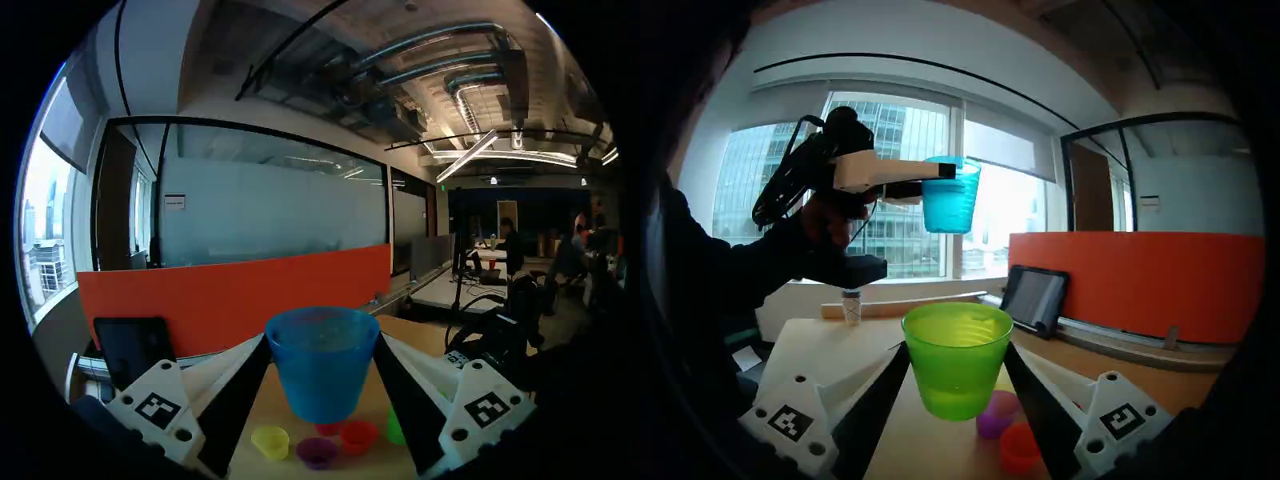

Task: Pour water

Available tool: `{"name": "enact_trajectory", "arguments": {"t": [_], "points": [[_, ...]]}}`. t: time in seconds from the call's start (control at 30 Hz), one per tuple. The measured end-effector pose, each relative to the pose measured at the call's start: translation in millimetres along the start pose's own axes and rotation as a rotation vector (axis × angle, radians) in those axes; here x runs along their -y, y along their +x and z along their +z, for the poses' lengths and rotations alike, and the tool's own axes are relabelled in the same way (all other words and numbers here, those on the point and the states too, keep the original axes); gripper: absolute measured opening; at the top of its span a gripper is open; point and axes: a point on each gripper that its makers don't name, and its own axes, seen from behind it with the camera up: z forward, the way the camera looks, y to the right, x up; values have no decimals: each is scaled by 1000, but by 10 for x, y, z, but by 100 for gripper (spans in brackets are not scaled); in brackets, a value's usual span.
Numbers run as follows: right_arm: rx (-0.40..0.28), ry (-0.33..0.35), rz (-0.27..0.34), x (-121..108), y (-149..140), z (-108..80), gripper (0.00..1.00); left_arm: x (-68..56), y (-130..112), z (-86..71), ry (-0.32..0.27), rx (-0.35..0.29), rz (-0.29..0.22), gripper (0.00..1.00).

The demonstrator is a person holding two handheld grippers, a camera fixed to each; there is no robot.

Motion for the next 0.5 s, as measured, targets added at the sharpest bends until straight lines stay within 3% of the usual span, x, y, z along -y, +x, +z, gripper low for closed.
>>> {"name": "enact_trajectory", "arguments": {"t": [0.5], "points": [[14,-38,8,-142,18,-78,88,125,-417,-89,19,44,-21,87]]}}
